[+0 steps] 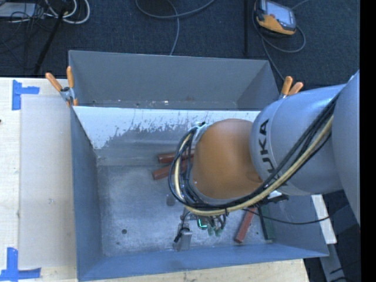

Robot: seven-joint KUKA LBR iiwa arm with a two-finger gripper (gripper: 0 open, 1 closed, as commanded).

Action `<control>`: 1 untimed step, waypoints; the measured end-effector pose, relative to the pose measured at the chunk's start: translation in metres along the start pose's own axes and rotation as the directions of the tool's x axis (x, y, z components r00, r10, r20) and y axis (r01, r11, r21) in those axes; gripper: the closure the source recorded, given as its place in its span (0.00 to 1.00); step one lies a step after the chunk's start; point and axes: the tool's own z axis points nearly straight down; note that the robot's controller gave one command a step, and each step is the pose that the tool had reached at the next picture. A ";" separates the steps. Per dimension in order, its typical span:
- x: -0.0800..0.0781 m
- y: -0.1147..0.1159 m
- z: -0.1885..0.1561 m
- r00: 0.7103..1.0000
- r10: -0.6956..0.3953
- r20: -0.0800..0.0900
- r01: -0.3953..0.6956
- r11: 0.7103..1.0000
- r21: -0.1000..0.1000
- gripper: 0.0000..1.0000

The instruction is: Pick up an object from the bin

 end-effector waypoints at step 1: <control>-0.039 -0.080 0.002 0.999 0.053 0.011 -0.053 0.999 0.002 0.00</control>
Offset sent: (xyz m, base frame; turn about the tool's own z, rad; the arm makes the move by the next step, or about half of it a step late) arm 0.0374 -0.0750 -0.0018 0.0452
